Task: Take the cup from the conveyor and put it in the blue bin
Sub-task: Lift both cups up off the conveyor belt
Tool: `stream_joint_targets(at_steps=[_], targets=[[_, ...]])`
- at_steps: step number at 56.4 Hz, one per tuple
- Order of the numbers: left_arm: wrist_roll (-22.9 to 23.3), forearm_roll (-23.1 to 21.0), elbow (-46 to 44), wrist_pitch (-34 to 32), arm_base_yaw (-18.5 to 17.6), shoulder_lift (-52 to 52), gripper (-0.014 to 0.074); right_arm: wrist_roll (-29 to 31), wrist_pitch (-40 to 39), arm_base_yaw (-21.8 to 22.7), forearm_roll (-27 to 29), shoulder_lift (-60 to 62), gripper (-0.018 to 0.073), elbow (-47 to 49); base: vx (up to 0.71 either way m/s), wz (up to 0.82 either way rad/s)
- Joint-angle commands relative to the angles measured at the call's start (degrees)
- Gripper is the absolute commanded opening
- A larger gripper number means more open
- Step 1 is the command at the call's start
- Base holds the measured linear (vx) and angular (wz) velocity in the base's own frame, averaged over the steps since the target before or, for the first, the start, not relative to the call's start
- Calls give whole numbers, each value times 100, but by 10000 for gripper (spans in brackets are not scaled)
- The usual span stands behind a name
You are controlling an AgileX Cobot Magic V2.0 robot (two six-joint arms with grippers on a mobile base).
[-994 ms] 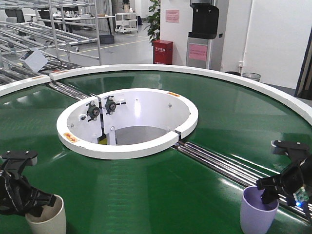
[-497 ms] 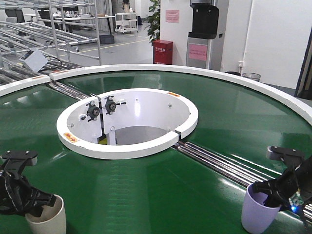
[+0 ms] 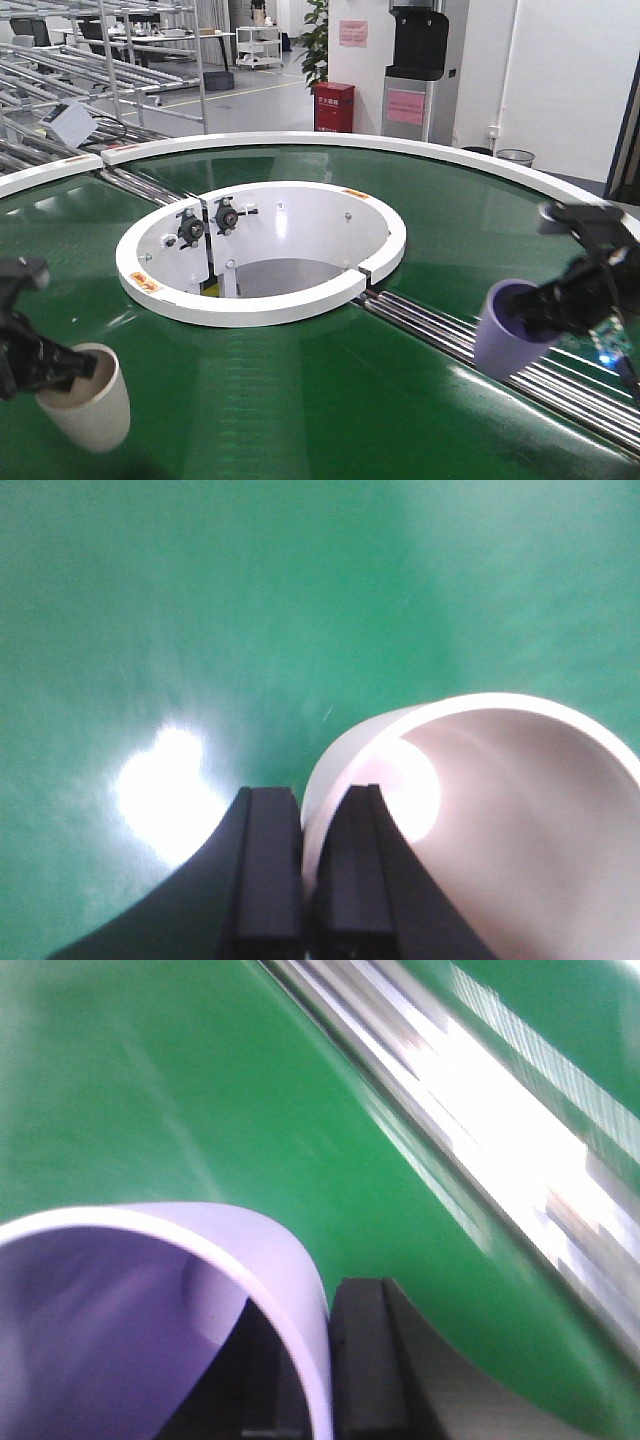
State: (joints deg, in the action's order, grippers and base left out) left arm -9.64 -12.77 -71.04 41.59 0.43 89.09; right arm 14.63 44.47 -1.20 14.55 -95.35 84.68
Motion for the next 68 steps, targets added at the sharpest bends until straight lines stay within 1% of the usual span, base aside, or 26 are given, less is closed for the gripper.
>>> stream_joint_targets(at_steps=[1,2,7,8,10,13,17,21,26,32,38,46,54,68], targets=[[-56,-333,-193,-303,-5,-823,-8,-148,-613,-558,-437,568,-9,198,0,0],[-73,-327,-193,-318,-18,-908,-7,-289,-644,-704,-605,631,-9,198,0,0],[-327,-313,-193,-522,-43,-1457,-8,-992,-690,-1160,-1296,938,-9,198,0,0],[-370,-313,-193,-559,-43,-1539,-8,-1203,-690,-1258,-1546,997,-9,198,0,0],[-458,-322,-193,-652,-43,-1745,-8,-1463,-690,-1377,-1719,1117,-9,182,0,0],[-465,-328,-177,-750,-43,-2018,-8,-1952,-756,-1554,-2067,1369,-9,126,0,0],[-456,-392,-71,-929,-43,-2467,-8,-2218,-1078,-1778,-2389,1860,-9,-84,0,0],[-468,-474,156,-1129,-43,-2843,-8,-2221,-1506,-1913,-2581,2406,-9,-461,0,0],[-506,-483,469,-1315,-43,-3326,-8,-2231,-1851,-1899,-2622,2948,-9,-938,0,0],[-598,-478,761,-1323,-43,-3774,-8,-2227,-1839,-1899,-2622,3455,-9,-1339,0,0],[-598,-478,927,-1302,-43,-4005,-8,-2227,-1833,-1899,-2598,3712,-9,-1593,0,0],[-592,-478,961,-1228,-43,-4088,-8,-2221,-1767,-1899,-2611,3773,-9,-1616,0,0],[-592,-478,961,-1001,-43,-4088,-8,-2215,-1754,-1899,-2660,3773,-9,-1616,0,0],[-592,-478,961,-989,-37,-4088,-8,-2215,-1754,-1899,-2660,3773,-9,-1616,0,0]])
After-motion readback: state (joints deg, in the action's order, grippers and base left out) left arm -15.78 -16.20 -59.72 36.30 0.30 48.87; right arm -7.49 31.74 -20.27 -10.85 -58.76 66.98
